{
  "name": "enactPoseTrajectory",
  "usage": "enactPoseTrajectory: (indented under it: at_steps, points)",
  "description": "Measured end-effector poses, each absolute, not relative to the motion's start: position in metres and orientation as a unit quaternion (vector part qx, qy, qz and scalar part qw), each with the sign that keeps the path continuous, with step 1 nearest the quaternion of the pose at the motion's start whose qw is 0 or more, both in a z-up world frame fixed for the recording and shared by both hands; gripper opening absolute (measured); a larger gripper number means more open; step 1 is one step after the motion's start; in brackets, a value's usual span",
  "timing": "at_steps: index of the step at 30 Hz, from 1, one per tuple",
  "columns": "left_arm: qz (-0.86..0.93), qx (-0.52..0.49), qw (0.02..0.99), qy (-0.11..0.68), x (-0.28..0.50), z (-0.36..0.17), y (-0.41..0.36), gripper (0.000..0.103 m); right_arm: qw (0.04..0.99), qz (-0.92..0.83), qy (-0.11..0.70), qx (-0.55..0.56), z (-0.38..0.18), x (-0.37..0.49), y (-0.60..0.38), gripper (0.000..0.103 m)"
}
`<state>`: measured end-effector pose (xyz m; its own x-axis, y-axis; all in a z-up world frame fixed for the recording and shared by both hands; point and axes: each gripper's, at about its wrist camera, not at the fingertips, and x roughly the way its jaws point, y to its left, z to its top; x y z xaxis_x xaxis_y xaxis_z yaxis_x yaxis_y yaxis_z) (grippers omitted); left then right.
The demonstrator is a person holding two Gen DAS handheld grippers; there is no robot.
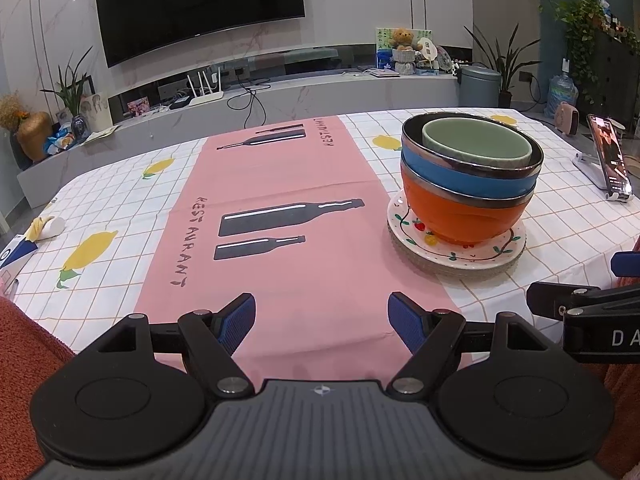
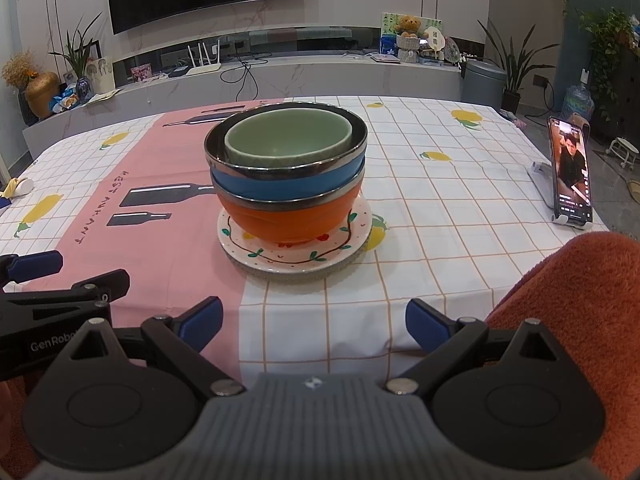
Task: Organize plates and bowls
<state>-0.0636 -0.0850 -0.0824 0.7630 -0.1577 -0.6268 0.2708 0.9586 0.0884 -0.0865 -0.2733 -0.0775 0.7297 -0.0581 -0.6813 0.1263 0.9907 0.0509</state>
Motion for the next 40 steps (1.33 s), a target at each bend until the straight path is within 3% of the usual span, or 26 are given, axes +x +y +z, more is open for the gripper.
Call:
enactPoseTrajectory:
  at_steps: [40]
  points:
    - [-0.116, 0.076, 0.936, 0.322, -0.0635, -0.0803, -0.0833, 0.089, 0.926, -0.050, 0.371, 0.046, -0.0818, -0.0854, -0.2735, 0.096]
